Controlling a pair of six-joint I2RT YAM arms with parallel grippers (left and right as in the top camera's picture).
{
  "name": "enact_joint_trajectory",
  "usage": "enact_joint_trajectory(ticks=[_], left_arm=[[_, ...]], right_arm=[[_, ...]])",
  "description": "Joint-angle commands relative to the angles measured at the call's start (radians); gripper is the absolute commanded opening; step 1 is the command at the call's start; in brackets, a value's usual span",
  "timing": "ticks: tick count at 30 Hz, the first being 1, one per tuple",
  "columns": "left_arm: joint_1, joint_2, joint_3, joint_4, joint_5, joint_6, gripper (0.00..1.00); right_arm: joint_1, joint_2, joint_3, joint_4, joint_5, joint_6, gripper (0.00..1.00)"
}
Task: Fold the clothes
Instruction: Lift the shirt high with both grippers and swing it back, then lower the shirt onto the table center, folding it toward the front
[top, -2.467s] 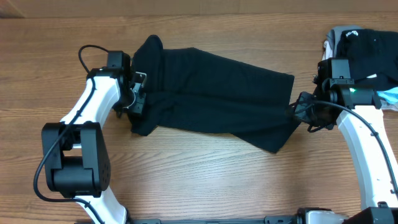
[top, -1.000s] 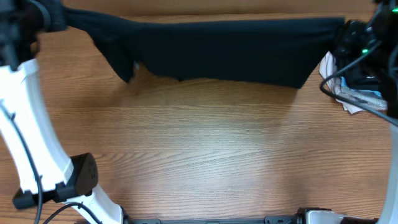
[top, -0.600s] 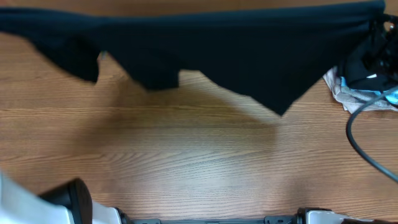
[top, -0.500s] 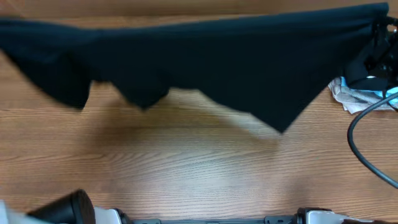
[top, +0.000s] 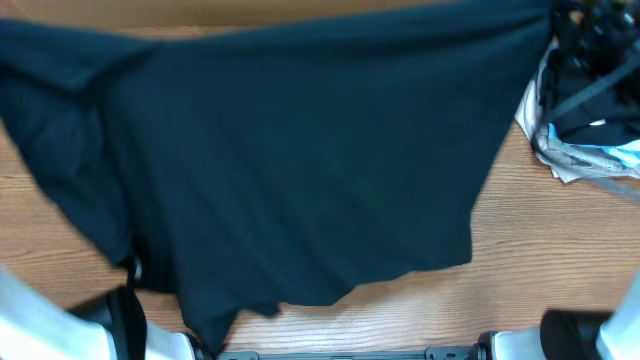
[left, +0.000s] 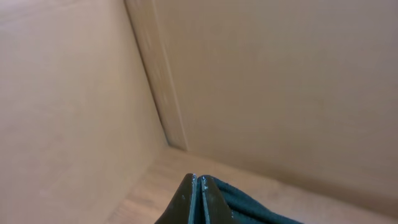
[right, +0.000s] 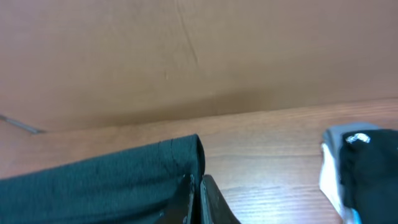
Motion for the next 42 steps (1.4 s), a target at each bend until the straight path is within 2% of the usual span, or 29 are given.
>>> enact_joint_trajectory(ticks=[1,7,12,15,19,25,32,35,42], left_arm=[[0.012,0.093,-0.027,0.043,-0.031,-0.011,0.04],[0.011,0.252,-0.032,0.200,0.073,-0.050,0.04],[0.011,0.283,-0.032,0.429,0.216,-0.129,0.04],[0.011,0.272,-0.029,0.519,0.244,-0.153,0.04],[0.012,0.251,-0.029,0.517,0.250,-0.151,0.04],[0.013,0.249,-0.030,0.401,0.250,-0.101,0.04],[0.007,0.274,-0.036,0.095,0.281,-0.077,0.04],[-0.008,0.288,-0.039,-0.053,0.282,-0.030,0.04],[-0.072,0.324,-0.039,-0.248,0.268,0.017,0.04]], right_arm=[[-0.011,0.094,0.012,0.055,0.021,-0.013,0.04],[-0.008,0.216,0.012,0.267,0.025,-0.002,0.04],[-0.007,0.223,0.019,0.462,0.008,0.043,0.04],[-0.007,0.223,0.039,0.506,-0.014,0.043,0.04],[-0.007,0.224,0.047,0.500,-0.014,0.042,0.04],[-0.007,0.241,0.044,0.386,0.002,0.008,0.04],[-0.007,0.329,0.043,0.158,0.001,-0.018,0.04],[-0.007,0.369,0.043,0.076,0.001,-0.032,0.04],[-0.007,0.390,0.043,-0.058,0.001,-0.036,0.04]])
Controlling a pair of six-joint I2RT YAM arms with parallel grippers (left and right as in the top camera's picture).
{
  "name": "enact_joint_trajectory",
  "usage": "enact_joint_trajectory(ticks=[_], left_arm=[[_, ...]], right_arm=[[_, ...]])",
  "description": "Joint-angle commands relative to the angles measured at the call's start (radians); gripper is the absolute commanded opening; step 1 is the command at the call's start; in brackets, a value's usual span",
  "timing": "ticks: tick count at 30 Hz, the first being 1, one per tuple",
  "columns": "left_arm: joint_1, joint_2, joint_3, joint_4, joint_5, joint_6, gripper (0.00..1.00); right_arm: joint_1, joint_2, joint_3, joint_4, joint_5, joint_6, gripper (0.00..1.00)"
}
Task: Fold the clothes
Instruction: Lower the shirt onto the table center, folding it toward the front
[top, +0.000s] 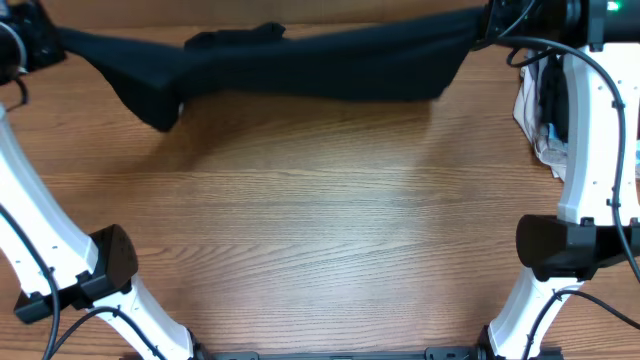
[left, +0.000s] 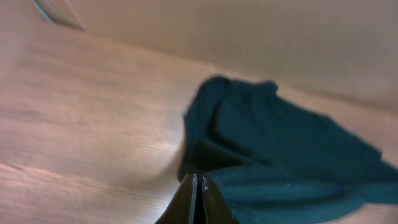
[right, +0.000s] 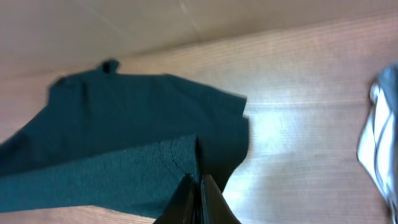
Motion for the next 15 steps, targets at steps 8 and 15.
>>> enact_joint_trajectory(ticks=[8,15], left_arm=[[-0.109,0.008,-0.135,-0.025,-0.036,0.035,0.04],[-0.126,-0.109,-0.455,-0.025,-0.122,0.022,0.04]], right_arm=[[-0.021,-0.030,0.018,-0.221,0.024,-0.014,0.04],[-0.021,-0.083,0.008,-0.267,0.024,0.020,0.04]])
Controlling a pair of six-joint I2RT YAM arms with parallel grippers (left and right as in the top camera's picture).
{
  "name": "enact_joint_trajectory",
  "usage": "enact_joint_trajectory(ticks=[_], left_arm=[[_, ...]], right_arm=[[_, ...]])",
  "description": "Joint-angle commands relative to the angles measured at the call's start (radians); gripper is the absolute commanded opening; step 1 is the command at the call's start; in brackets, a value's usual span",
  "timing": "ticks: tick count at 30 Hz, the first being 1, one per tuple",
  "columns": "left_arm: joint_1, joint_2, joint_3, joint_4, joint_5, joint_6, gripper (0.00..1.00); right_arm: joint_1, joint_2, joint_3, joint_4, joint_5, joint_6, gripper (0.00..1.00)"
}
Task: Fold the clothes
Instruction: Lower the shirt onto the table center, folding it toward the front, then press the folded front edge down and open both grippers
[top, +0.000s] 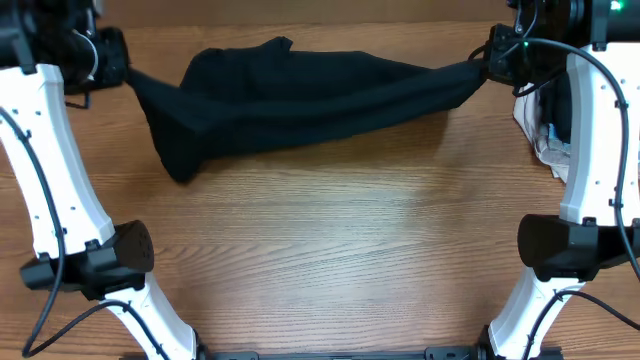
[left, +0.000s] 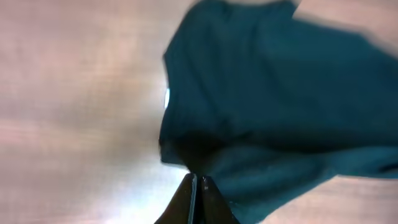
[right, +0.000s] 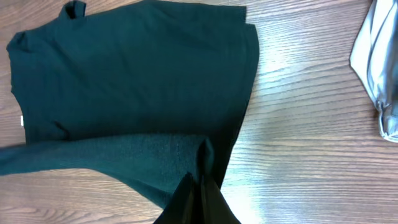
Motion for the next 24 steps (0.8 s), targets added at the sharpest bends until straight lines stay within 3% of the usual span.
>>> enact_joint_trajectory(ticks=[1,8,19,24], left_arm=[[0.002,-0.119,-0.149,-0.004,-0.056,0.005,0.04],[0.004,-0.288,-0.420,0.009,-0.095,0.008,0.05],[-0.025,-0.494,-0.915,0.196,-0.020,0.000,0.05],[-0.037,-0.534,-1.099,0.281,0.027,0.000,0.05]], right_arm=[[-0.008,-0.088,0.005,0.002,0.011,0.031,0.04],[-0.008,-0.241,-0.140,0.002,0.091,0.072,0.04],[-0.042,-0.565,-0.826,0.103,0.089,0.133,0.04],[-0.042,-0.674,-1.044,0.173,0.089,0.220,0.04]])
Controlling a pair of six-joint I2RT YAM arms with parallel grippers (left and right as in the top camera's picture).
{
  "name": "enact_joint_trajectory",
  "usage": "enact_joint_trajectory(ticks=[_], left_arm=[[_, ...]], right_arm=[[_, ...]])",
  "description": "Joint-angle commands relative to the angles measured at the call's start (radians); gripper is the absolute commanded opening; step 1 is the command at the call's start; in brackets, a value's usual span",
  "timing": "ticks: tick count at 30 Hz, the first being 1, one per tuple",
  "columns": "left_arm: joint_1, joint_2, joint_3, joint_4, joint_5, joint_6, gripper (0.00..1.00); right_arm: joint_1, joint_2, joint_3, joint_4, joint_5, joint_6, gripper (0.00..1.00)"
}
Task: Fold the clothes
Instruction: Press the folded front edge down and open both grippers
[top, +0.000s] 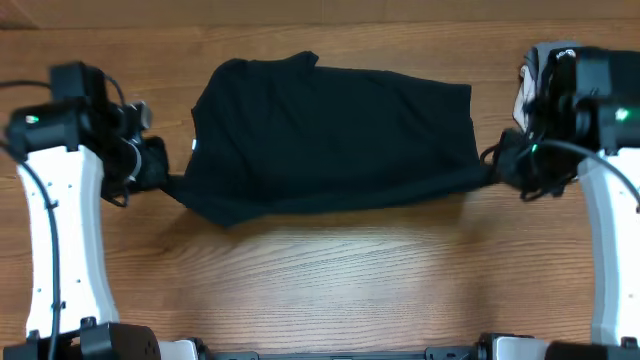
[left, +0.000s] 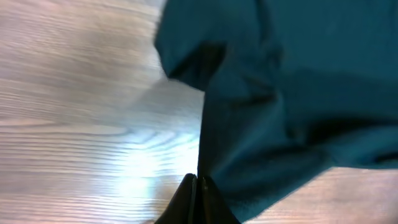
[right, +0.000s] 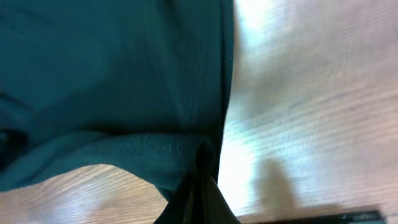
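Observation:
A dark teal-black shirt (top: 330, 135) is stretched across the far half of the wooden table (top: 320, 280), its near edge sagging in a shallow arc. My left gripper (top: 160, 178) is shut on the shirt's near-left corner (left: 208, 168). On the opposite side, my right gripper (top: 497, 165) is shut on the near-right corner (right: 202, 155). In both wrist views the cloth spreads away from the closed fingers, part of it lying on the wood.
A pile of other clothes (top: 540, 70), white and dark, lies at the far right edge behind the right arm. Bare wood fills the near half of the table.
Both grippers have come toward the near side with the shirt's corners. The shirt now spreads wider and flatter across the table, where it was a narrower band at the back.
The shirt first hung close to the overhead camera, filling the view, both grippers shut on it. Then it was a thin band along the far edge, then a wider drape touching the table. Now it spreads across the far half.

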Motion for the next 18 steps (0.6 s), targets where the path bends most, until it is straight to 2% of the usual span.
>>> enact_joint_trajectory(ticks=[1,11,18], left_arm=[[-0.018,-0.052,-0.100,0.034,0.047,0.000,0.04],[-0.078,-0.113,-0.334,0.148,0.037,-0.056,0.04],[-0.079,-0.176,-0.429,0.244,-0.076,-0.162,0.04]], right_arm=[[-0.004,-0.095,-0.102,0.026,0.010,0.084,0.04],[-0.004,-0.182,-0.326,0.074,0.011,0.227,0.04],[-0.004,-0.195,-0.367,0.109,0.090,0.284,0.04]])
